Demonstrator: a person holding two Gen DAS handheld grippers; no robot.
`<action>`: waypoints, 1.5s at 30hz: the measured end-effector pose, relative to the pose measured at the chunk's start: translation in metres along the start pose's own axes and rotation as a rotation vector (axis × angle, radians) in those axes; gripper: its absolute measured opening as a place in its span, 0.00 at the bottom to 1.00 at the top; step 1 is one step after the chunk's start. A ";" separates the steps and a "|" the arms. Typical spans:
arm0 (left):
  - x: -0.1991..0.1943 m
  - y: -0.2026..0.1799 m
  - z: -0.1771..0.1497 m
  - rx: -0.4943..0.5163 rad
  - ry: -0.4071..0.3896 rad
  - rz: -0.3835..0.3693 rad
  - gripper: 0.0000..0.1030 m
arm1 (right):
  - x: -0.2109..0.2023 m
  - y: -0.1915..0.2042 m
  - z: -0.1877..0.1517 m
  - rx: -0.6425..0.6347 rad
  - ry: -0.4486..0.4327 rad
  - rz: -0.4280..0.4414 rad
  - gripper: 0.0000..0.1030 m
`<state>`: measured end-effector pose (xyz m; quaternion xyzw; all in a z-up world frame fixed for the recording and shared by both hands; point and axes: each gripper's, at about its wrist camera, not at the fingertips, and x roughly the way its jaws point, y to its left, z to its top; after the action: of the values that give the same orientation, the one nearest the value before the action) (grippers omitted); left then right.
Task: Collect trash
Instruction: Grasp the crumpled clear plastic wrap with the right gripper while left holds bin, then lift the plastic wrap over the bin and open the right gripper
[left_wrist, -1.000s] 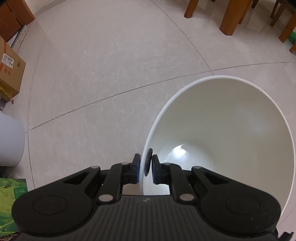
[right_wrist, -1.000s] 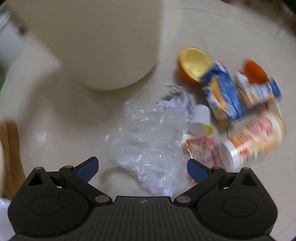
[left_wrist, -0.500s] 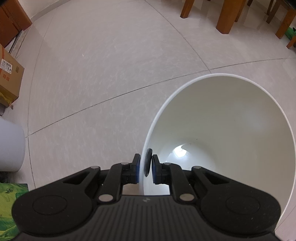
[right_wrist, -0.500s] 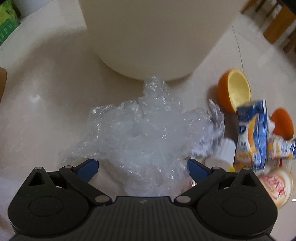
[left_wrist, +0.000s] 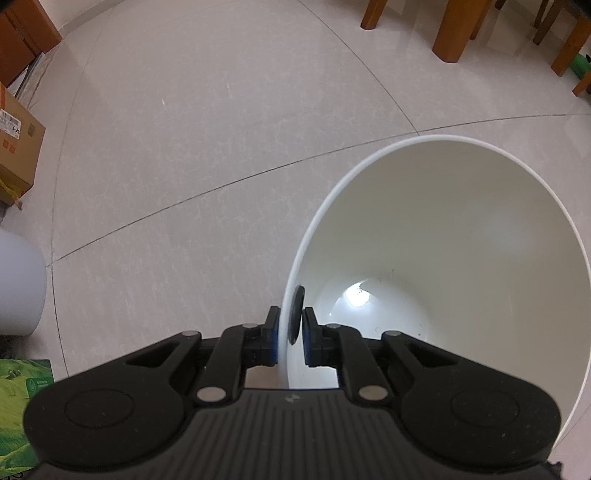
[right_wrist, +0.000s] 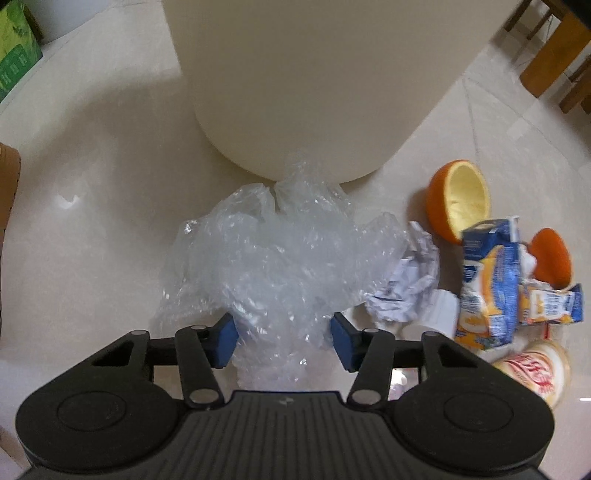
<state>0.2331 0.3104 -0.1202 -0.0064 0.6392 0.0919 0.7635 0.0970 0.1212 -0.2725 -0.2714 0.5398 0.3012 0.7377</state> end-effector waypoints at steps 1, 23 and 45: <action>0.000 0.001 0.000 0.000 0.003 -0.001 0.09 | -0.007 -0.003 -0.002 0.005 0.002 -0.002 0.54; -0.003 0.014 0.015 -0.035 0.018 -0.048 0.08 | -0.099 -0.049 0.029 0.105 -0.010 -0.022 0.53; 0.001 0.001 0.012 0.003 0.026 -0.008 0.07 | -0.214 -0.091 0.080 0.072 -0.155 -0.173 0.53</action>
<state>0.2446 0.3130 -0.1188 -0.0088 0.6492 0.0876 0.7555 0.1647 0.0855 -0.0391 -0.2663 0.4664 0.2371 0.8096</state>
